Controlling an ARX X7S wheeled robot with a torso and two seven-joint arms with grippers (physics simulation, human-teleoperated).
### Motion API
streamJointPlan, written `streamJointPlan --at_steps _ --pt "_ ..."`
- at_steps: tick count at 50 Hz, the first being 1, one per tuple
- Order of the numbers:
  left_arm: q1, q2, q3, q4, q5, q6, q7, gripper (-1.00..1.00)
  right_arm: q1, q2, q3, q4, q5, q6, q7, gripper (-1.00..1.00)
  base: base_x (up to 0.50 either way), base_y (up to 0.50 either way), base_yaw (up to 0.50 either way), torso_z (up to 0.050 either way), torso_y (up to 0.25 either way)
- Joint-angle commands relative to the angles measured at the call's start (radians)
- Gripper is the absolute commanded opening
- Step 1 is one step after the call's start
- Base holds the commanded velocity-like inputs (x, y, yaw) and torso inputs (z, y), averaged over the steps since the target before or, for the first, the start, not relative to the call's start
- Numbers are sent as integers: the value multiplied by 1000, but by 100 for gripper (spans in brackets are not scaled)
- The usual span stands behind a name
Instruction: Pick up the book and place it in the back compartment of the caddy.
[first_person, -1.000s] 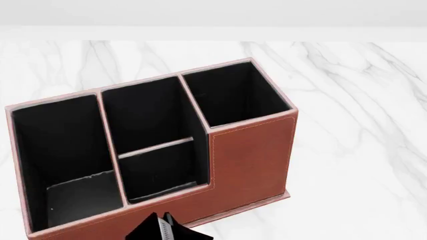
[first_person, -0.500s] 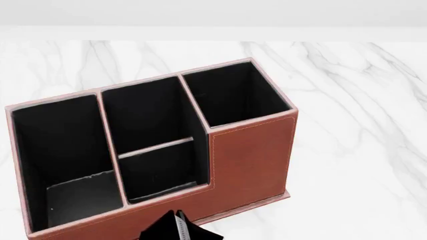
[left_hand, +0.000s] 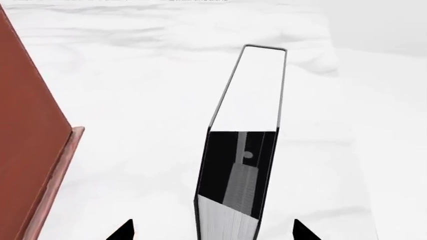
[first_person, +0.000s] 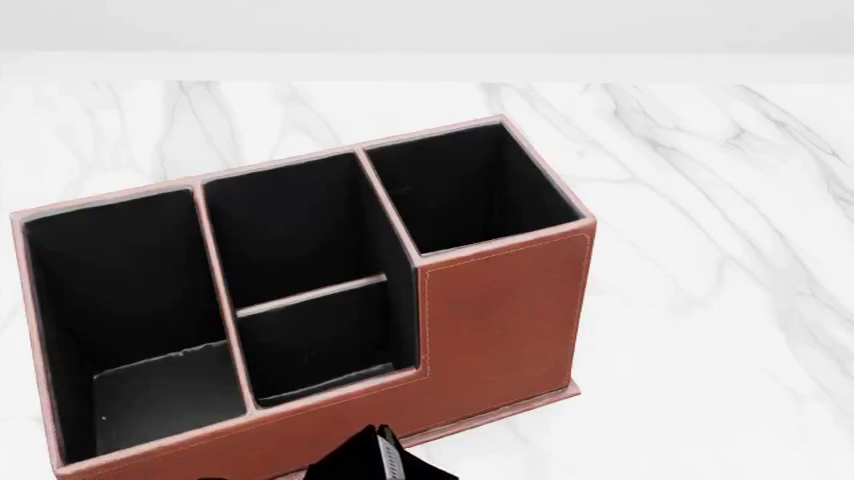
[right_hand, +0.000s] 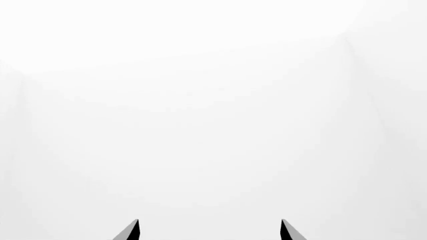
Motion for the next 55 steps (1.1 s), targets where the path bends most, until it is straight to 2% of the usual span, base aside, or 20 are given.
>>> streamJointPlan --at_steps 1,19,23,29,30,40,49,55 --pt "-15 27 5 -34 2 10 12 100 -1 4 -4 -3 4 2 1 100 0 0 0 0 0" --pt "-53 134 12 -283 2 119 78 100 -3 9 -7 -9 13 0 2 100 0 0 0 0 0" --pt "-60 139 52 -292 -27 129 70 100 -4 10 -9 -12 14 0 2 100 0 0 0 0 0" --pt "-80 140 183 -314 -132 150 49 100 -7 14 -9 -16 18 -3 2 100 0 0 0 0 0" --pt "-84 140 204 -319 -153 150 54 -100 -8 14 -8 -18 18 -3 3 100 0 0 0 0 0" --pt "-109 140 384 -351 -316 190 34 -100 -6 15 -9 -16 19 -3 3 100 0 0 0 0 0" --pt "-122 137 418 -379 -346 211 22 -100 -2 13 -10 -11 17 -1 5 100 0 0 0 0 0" --pt "-128 84 422 -283 -350 179 -24 -100 -3 12 -10 -12 13 0 6 100 0 0 0 0 0"
